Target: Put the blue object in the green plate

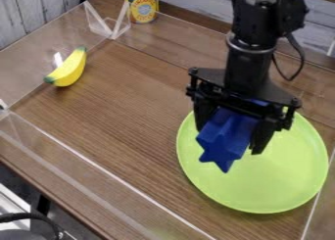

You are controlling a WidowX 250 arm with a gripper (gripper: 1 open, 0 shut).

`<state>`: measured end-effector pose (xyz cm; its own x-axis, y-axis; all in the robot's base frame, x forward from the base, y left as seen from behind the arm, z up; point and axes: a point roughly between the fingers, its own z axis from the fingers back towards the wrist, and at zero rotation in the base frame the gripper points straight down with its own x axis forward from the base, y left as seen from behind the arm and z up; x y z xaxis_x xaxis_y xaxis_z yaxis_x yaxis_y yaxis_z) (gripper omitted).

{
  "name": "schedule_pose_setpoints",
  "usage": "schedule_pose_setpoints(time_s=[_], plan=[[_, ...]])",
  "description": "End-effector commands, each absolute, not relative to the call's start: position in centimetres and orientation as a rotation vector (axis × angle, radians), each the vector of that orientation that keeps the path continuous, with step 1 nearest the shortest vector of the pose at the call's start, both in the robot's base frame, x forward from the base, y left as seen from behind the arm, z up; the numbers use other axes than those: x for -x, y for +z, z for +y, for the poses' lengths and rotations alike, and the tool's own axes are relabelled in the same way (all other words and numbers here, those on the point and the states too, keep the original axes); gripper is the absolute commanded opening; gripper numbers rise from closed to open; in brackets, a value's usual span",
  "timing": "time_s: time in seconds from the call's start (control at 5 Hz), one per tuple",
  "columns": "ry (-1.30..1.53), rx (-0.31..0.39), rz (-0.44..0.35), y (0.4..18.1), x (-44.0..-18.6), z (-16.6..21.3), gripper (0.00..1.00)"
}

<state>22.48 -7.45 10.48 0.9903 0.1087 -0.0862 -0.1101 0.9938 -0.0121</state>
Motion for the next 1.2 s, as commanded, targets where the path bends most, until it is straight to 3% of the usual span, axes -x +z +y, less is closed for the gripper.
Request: schedule_pose_setpoints(time_s=[0.0,1.0], plan=[[0.103,0.029,0.048,11.64,-22.50,-7.50,1.00],[0.094,0.030,0.051,12.17,-22.01,-7.54,1.00]])
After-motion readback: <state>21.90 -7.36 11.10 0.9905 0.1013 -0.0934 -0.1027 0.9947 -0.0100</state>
